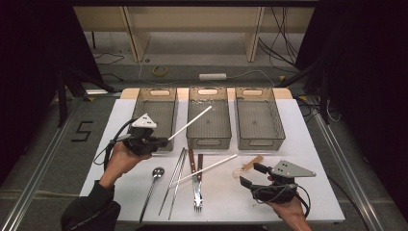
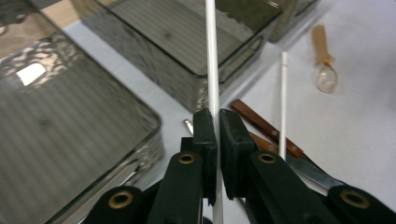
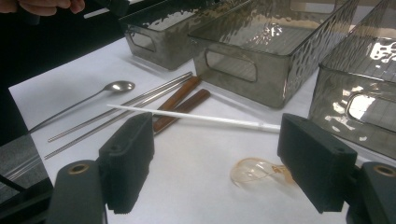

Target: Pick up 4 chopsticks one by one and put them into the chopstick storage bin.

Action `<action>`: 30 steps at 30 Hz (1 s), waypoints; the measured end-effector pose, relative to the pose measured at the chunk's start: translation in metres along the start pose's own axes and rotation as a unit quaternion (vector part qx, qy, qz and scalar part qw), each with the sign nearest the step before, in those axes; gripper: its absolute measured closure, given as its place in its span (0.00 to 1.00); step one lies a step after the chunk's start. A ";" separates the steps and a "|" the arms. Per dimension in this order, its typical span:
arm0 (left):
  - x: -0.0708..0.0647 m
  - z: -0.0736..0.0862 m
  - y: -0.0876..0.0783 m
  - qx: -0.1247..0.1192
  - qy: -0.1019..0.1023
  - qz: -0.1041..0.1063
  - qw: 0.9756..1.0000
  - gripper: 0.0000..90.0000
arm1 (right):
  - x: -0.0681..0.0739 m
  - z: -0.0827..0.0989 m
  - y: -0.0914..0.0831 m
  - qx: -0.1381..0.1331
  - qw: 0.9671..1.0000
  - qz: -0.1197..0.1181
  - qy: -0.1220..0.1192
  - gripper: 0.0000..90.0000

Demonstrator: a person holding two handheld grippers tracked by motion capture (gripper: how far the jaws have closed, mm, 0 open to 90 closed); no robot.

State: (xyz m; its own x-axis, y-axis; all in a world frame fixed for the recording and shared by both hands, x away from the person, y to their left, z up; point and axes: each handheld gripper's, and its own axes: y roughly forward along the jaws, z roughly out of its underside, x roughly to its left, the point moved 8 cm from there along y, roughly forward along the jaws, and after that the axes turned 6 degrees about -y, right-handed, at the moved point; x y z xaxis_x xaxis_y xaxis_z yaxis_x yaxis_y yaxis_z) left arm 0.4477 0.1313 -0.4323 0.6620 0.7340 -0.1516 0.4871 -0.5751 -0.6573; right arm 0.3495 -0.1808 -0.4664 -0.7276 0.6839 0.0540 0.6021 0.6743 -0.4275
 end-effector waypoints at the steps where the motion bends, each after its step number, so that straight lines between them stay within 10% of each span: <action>1: 0.004 0.000 -0.001 -0.002 -0.003 -0.007 1.000 0.95 | 0.000 0.000 0.000 0.000 1.000 0.000 0.000 0.31; 30: 0.100 0.005 0.012 -0.017 -0.101 -0.108 0.989 0.95 | -0.001 0.001 0.001 0.002 1.000 -0.001 0.006 0.31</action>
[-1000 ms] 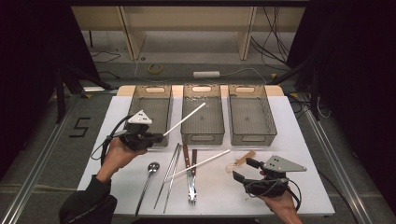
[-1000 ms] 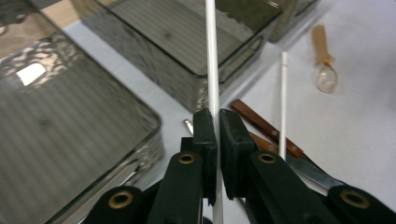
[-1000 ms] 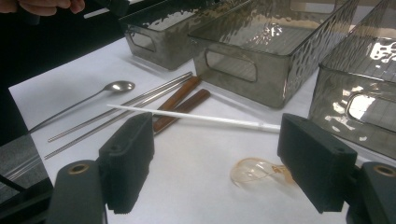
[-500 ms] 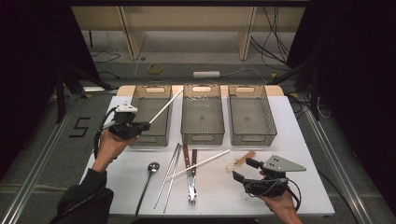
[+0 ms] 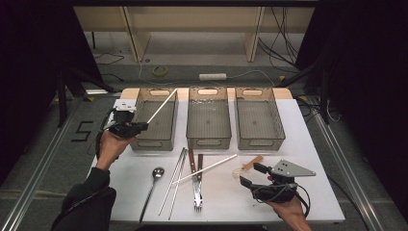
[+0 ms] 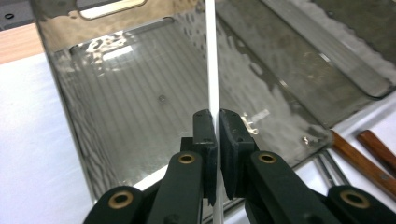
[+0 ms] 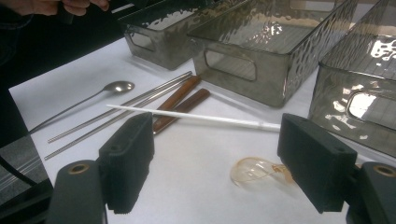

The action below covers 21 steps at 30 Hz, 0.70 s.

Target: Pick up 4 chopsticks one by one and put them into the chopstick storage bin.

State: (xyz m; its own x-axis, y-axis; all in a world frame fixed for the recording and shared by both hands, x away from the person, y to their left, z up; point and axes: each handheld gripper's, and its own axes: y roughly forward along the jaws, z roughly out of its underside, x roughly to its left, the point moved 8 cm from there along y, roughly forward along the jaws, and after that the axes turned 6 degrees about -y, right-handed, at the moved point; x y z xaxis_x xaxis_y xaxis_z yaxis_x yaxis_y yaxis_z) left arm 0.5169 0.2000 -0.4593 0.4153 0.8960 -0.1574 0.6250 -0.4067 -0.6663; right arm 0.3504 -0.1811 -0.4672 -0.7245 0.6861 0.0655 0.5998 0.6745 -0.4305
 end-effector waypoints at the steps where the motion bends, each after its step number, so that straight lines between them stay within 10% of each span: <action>1: 0.002 0.000 0.001 -0.002 -0.002 -0.002 1.000 0.95 | 0.000 0.000 0.000 0.000 1.000 0.000 0.000 0.31; 21: 0.028 0.002 0.017 -0.006 -0.056 -0.030 0.998 0.91 | 0.000 0.001 0.000 0.001 1.000 -0.002 0.003 0.31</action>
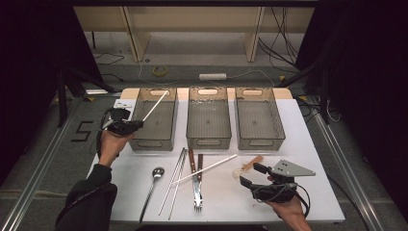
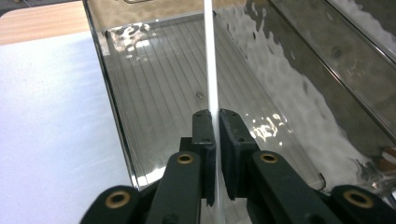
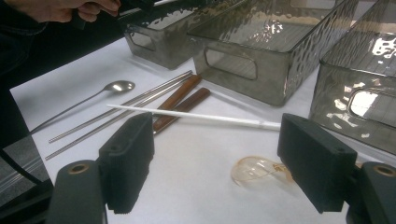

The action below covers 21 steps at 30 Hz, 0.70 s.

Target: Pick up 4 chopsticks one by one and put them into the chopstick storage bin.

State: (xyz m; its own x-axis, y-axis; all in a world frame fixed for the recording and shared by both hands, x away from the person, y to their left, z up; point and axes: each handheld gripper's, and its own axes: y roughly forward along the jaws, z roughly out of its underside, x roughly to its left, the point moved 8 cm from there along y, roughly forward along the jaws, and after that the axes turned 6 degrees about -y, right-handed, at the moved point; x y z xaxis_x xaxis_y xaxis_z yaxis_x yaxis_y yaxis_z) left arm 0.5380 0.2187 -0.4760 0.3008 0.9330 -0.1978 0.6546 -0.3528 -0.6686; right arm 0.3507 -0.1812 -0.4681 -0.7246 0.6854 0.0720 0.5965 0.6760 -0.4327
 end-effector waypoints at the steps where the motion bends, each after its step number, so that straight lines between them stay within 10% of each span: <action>1: 0.001 0.000 0.000 -0.001 -0.006 -0.001 1.000 0.73 | 0.000 0.000 0.000 0.001 1.000 -0.001 -0.001 0.31; 8: -0.010 -0.002 -0.009 -0.012 -0.013 0.015 1.000 0.48 | 0.001 0.000 -0.001 0.000 1.000 0.000 -0.002 0.31; 21: -0.076 0.008 -0.026 0.004 0.058 0.084 0.995 0.31 | 0.001 -0.001 -0.003 -0.004 1.000 0.001 -0.003 0.31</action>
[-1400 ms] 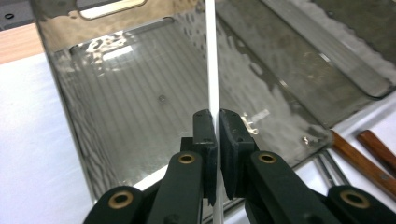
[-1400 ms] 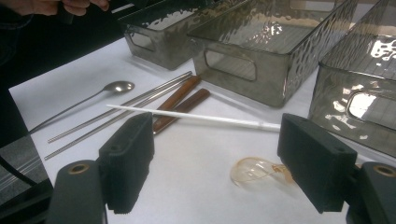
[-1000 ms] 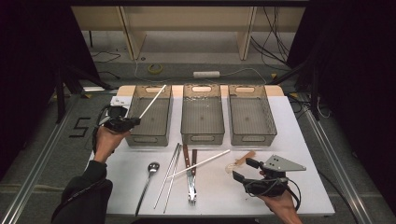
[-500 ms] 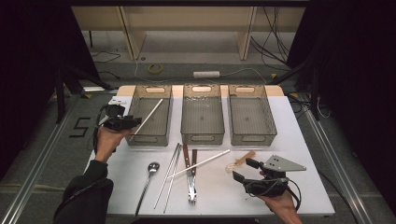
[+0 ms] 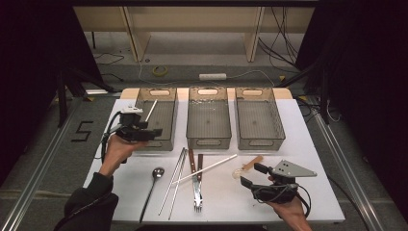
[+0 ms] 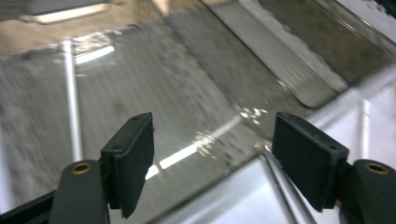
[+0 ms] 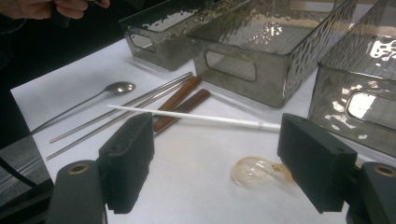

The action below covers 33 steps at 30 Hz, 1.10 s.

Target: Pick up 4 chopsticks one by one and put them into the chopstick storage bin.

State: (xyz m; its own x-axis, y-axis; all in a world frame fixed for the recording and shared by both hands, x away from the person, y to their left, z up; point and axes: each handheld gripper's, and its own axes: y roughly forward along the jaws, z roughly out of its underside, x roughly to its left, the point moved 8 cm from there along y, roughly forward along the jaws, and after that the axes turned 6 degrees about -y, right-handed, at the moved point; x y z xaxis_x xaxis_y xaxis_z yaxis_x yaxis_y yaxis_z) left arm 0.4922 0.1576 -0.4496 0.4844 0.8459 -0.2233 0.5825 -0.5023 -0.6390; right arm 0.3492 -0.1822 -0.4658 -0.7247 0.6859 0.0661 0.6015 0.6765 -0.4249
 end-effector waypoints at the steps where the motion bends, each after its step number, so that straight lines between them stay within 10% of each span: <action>1: -0.005 0.002 0.001 0.004 0.005 0.006 1.000 0.30 | 0.000 0.000 0.000 0.000 1.000 0.000 0.000 0.31; 17: -0.061 0.026 0.009 0.054 0.055 0.047 0.996 0.25 | 0.001 0.000 0.000 0.001 1.000 -0.001 -0.002 0.31; 33: -0.100 0.052 0.026 0.126 0.110 0.070 0.984 0.27 | 0.001 0.000 0.001 0.002 1.000 -0.001 -0.003 0.31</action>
State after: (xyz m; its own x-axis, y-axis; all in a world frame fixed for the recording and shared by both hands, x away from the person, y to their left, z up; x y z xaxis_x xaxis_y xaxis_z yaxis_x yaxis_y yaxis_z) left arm 0.4252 0.0692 -0.4821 0.6934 0.6988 -0.1756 0.3339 -0.5276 -0.7812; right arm 0.3486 -0.1810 -0.4662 -0.7279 0.6829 0.0627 0.5983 0.6771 -0.4285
